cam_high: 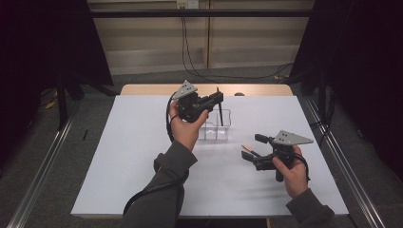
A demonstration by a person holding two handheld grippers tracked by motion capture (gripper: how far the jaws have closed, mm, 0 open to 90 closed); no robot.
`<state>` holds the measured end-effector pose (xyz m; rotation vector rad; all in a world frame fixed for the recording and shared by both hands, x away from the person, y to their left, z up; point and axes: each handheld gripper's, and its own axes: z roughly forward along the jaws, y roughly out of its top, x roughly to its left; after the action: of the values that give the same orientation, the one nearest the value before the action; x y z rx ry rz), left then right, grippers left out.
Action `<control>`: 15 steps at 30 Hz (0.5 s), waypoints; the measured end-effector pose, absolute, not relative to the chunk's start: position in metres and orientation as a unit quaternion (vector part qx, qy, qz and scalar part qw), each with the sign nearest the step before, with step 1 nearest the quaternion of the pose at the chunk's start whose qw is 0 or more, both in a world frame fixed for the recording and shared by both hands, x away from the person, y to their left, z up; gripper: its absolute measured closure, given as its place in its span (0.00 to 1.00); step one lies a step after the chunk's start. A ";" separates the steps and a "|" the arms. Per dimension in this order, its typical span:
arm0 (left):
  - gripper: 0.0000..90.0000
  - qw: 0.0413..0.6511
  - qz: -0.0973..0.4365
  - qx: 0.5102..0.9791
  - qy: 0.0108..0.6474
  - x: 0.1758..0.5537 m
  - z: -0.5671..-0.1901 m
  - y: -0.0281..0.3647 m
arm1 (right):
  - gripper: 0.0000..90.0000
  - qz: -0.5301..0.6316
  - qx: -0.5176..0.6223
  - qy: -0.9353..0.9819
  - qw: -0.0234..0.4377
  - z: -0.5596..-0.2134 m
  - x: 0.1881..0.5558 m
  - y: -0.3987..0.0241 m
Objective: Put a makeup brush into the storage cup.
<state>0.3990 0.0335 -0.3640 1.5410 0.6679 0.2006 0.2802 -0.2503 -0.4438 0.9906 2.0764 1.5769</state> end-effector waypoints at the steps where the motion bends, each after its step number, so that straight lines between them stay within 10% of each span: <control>1: 0.93 0.663 0.088 0.682 0.296 0.399 -0.364 0.033 | 0.10 0.557 0.350 0.733 0.175 -0.444 0.280 -0.250; 15: 0.93 0.659 0.097 0.683 0.300 0.406 -0.367 0.031 | 0.10 0.556 0.351 0.733 0.175 -0.444 0.280 -0.251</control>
<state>0.4059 0.0315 -0.3665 1.5457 0.6790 0.2198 0.2803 -0.2510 -0.4438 0.9956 2.0760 1.5768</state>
